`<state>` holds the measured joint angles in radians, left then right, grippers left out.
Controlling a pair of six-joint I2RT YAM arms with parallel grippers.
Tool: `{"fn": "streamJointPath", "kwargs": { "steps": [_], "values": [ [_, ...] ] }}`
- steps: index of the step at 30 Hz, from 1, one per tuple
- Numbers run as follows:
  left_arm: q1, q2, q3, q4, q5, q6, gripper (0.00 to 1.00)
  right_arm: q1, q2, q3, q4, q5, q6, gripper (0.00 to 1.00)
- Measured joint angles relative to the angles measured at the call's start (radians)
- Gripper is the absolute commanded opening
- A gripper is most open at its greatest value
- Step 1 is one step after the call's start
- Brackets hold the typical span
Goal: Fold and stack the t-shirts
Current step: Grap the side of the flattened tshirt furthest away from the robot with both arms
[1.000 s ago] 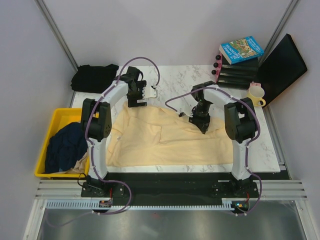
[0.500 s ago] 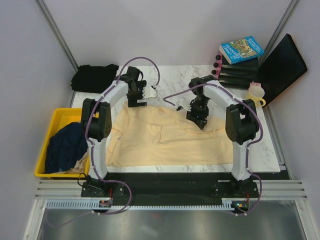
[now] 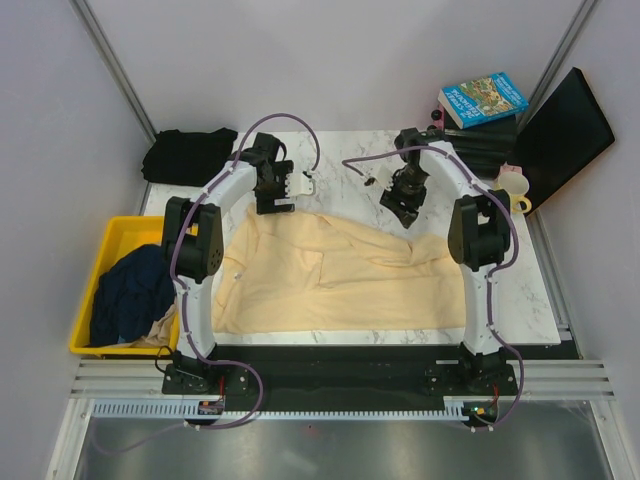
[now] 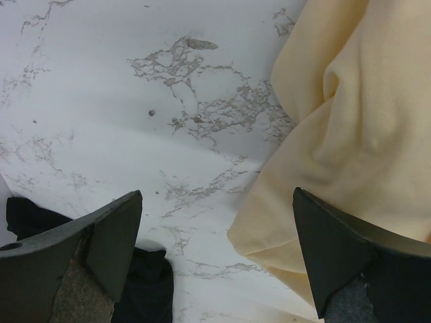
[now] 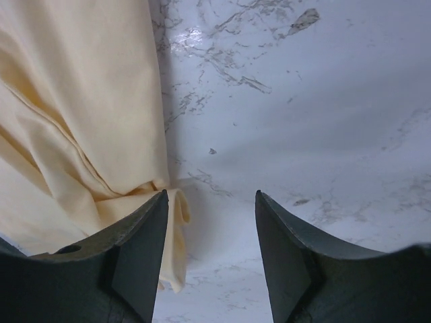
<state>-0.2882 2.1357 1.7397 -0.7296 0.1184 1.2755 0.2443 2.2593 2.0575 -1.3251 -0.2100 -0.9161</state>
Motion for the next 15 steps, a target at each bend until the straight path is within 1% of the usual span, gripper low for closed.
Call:
{"fn": "streamJointPath", "kwargs": {
  "steps": [4,9,11,15],
  "values": [
    [0.001,0.000,0.000,0.002,0.002,0.000,1.00,0.000,0.055,-0.004,-0.003,0.009,0.000,0.61],
    [0.003,0.000,0.000,0.003,0.008,0.000,1.00,-0.003,0.058,-0.014,-0.005,0.033,-0.005,0.62],
    [0.003,0.000,0.000,0.004,0.008,0.000,1.00,-0.005,0.050,-0.037,-0.002,0.048,-0.007,0.62],
    [0.006,0.000,0.000,0.004,0.012,0.000,1.00,-0.007,0.003,-0.143,0.000,0.065,-0.016,0.61]
  ]
}}
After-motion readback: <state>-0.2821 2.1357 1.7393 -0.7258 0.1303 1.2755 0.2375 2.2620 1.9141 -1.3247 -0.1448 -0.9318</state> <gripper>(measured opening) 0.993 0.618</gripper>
